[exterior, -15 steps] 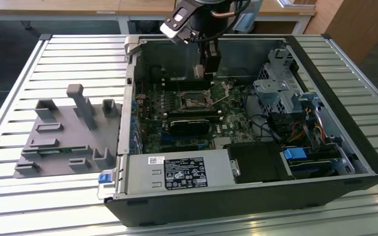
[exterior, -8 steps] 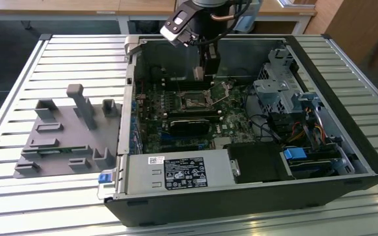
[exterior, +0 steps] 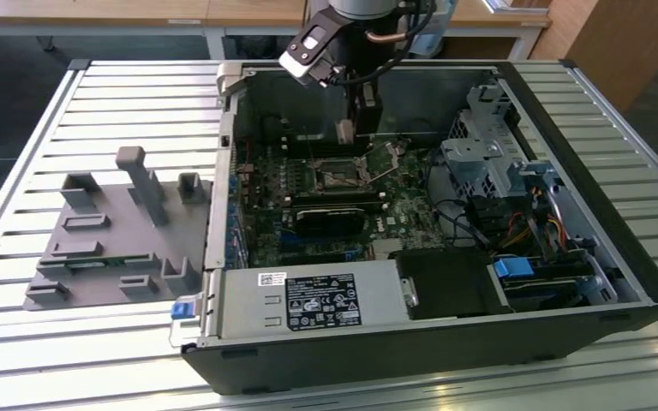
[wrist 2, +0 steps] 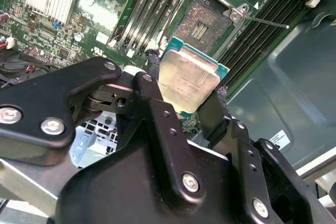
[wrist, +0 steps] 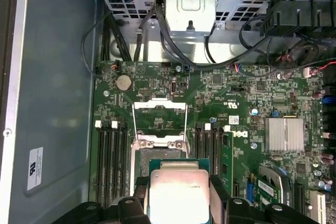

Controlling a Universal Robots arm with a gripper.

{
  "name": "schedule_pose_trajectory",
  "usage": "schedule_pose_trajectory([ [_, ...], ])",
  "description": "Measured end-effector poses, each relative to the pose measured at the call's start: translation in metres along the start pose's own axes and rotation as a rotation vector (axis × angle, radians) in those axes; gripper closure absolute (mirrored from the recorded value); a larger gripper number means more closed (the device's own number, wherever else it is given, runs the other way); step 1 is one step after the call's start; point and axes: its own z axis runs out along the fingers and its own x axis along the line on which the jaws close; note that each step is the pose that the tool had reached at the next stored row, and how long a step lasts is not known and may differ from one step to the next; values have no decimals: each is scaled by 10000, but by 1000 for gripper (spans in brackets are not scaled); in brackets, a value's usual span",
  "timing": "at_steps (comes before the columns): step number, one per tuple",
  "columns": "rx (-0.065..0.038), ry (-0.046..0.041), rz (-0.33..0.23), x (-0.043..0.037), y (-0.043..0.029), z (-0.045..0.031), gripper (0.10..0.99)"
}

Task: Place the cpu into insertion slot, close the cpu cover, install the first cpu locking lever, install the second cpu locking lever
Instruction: 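Place the cpu into insertion slot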

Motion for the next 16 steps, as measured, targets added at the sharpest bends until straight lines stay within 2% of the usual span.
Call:
schedule_pose_trajectory([
  [10,1,-15,1,14,-10,107,545],
  [16,0,-46,-11,56,-18,210,545],
])
